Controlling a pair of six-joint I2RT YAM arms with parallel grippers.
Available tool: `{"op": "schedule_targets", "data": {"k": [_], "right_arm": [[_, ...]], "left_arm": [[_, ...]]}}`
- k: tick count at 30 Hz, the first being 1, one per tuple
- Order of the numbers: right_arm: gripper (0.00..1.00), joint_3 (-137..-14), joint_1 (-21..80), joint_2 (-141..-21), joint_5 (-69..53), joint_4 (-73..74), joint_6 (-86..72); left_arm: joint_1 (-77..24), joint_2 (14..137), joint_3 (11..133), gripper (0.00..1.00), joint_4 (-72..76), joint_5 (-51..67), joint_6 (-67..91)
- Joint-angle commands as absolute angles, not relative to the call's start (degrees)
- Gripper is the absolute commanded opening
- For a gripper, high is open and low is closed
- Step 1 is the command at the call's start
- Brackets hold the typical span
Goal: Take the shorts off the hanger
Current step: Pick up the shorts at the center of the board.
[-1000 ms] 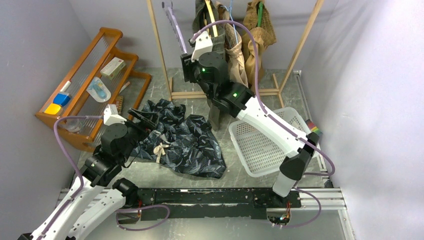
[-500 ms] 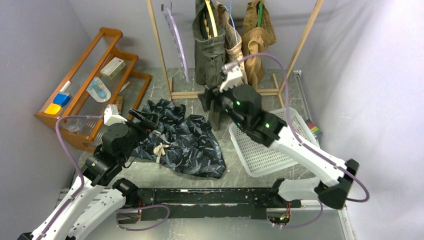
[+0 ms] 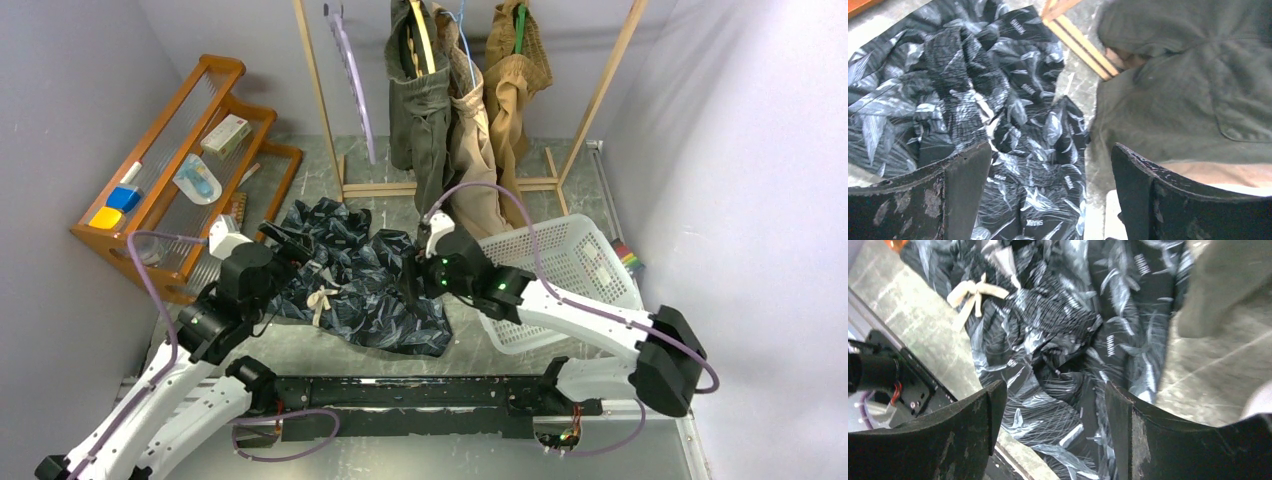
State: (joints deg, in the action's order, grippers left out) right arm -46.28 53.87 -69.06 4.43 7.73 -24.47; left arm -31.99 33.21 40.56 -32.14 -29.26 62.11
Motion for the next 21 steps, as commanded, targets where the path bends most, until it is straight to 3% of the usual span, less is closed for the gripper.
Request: {"op": "schedule_targets", "data": {"k": [1,9,21], "right_arm": [[0.76,-48.00,58.95,-74.11,1.30,4.85,-21.80],[0.80,-55.35,65.42,-90.11,10.55,2.78,-15.60],[0.88,-75.55,65.51,-110.83,9.81,8.97,-6.32]], "left_arm": [[-32.25,35.84,42.45,0.93,-38.33,-33.03,66.36],[-32.26,36.90,43.86,0.94,-56.05,-42.00,85.93],[-32.27,29.23,42.60,0.93,-56.40,-43.91,85.53]]}}
